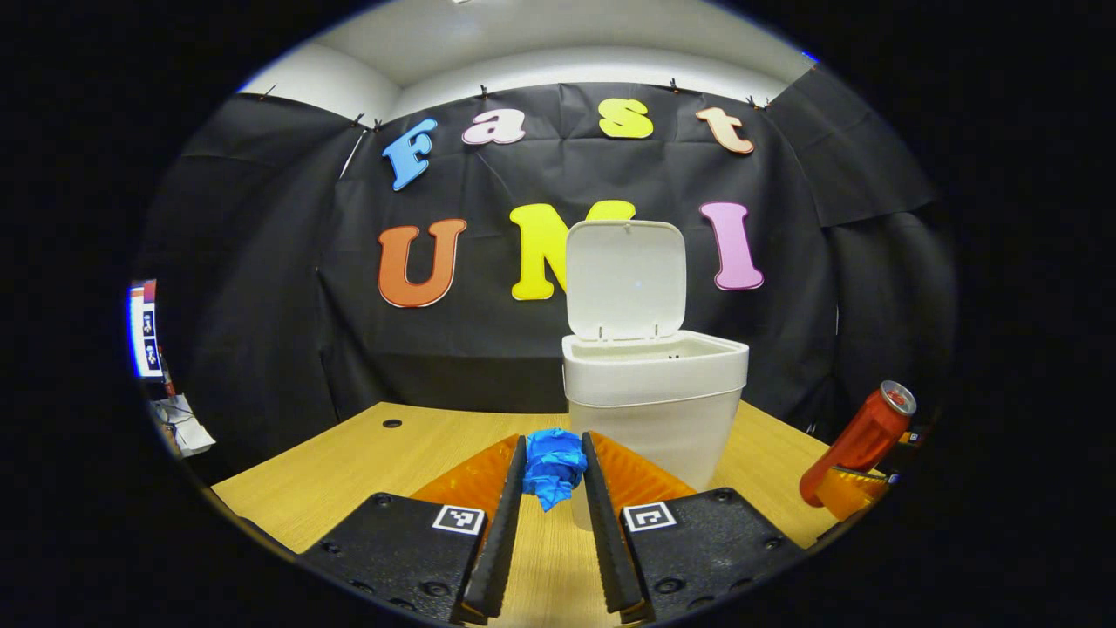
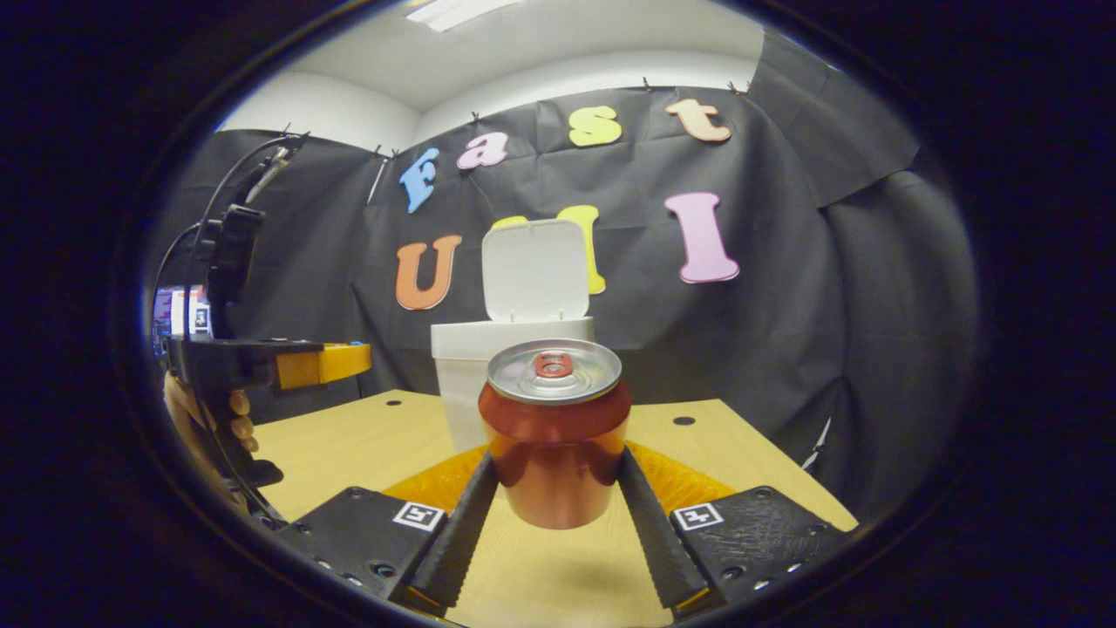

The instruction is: Press the lid of the desktop garbage bin to open it, pick up the crumpled paper on the desktop and throw it into the bin, then pick up the pop can on the desktop and drop it into the bin, and finally close the garbage bin lid.

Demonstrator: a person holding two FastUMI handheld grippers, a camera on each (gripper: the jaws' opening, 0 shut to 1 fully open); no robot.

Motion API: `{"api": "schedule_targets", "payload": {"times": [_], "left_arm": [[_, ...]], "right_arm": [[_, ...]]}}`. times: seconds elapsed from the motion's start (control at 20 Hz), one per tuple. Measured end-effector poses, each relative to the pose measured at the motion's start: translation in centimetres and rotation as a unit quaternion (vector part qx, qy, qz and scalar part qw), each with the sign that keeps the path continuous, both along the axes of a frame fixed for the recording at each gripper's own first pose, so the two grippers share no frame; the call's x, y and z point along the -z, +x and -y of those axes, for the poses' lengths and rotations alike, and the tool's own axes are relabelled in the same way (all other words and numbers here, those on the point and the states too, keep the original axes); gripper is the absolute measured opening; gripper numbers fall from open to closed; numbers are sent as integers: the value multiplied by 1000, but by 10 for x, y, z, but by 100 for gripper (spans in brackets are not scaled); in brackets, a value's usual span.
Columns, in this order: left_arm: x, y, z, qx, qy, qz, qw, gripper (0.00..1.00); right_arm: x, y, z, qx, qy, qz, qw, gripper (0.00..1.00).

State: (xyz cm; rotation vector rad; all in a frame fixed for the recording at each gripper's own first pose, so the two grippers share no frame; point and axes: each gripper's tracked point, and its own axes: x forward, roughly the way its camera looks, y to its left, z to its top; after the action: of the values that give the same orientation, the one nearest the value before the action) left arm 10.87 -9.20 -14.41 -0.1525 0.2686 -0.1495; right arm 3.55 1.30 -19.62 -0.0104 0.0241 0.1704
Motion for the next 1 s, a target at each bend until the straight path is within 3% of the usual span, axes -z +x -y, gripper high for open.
{"api": "schedule_targets", "payload": {"times": [0.25,0.35,0.4,0.45,0.6,0.7,0.9,1.0], "left_arm": [[-25,7,2,7,2,13,1000,43],[-35,20,-1,3,15,16,1000,39],[-37,28,-3,0,20,13,1000,39],[-39,36,-4,0,16,15,1000,47],[-58,63,4,9,-9,42,999,43],[-64,85,11,15,0,53,998,43],[-84,116,51,64,-48,96,992,43],[-103,131,66,85,-28,132,987,43]], "right_arm": [[-24,-5,21,24,17,12,999,80],[-30,-9,25,30,24,17,999,80],[-32,-12,29,34,26,20,999,80],[-34,-14,32,39,29,23,999,80],[-28,-17,43,58,41,20,997,80],[-19,-15,42,59,44,8,997,80],[-10,-12,42,58,53,-7,997,80],[-8,-13,36,49,58,-9,997,80]]}}
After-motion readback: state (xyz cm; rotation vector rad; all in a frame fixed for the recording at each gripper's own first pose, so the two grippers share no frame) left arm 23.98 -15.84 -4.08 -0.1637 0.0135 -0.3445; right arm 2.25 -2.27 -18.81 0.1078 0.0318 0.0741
